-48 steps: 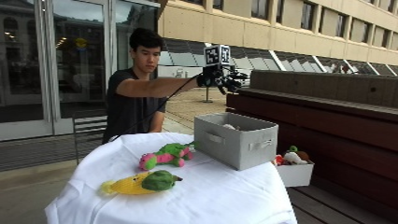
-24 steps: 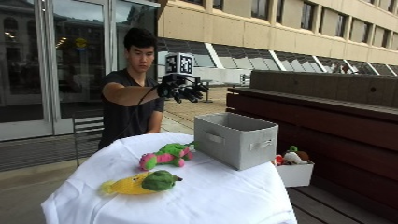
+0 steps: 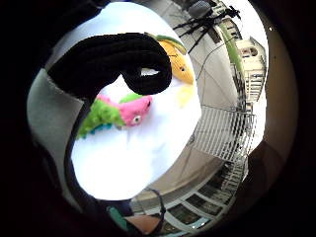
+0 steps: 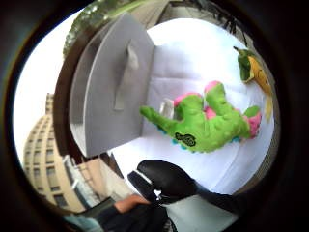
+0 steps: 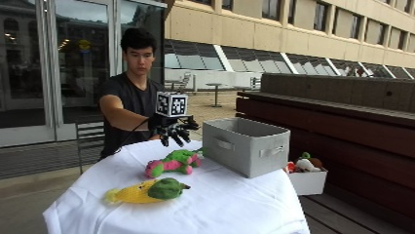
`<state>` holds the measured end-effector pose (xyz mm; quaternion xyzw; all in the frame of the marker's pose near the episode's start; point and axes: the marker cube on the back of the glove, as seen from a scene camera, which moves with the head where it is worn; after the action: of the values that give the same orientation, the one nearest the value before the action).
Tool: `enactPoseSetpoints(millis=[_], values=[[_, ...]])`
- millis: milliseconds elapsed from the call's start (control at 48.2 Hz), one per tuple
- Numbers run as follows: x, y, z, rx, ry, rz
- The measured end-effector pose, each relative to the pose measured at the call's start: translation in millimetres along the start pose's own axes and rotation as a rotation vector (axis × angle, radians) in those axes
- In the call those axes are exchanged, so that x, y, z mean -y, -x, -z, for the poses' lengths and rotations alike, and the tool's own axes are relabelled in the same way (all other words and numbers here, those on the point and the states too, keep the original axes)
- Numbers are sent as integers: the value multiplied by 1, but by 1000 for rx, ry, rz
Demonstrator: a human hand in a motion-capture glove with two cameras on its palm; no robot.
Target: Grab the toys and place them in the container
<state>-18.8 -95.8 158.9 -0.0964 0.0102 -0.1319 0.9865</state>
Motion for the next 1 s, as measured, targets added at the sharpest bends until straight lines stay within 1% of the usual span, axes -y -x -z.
enactPoseSetpoints(millis=[228, 352, 415, 684, 892, 995], values=[[-5, -1, -63, 24, 86, 26], [-10, 2, -94, 2, 153, 36], [-14, 5, -107, -14, 159, 33], [-21, 6, -116, 15, 56, -2], [-24, 0, -109, 86, -106, -42], [-26, -3, -103, 80, -130, -55]])
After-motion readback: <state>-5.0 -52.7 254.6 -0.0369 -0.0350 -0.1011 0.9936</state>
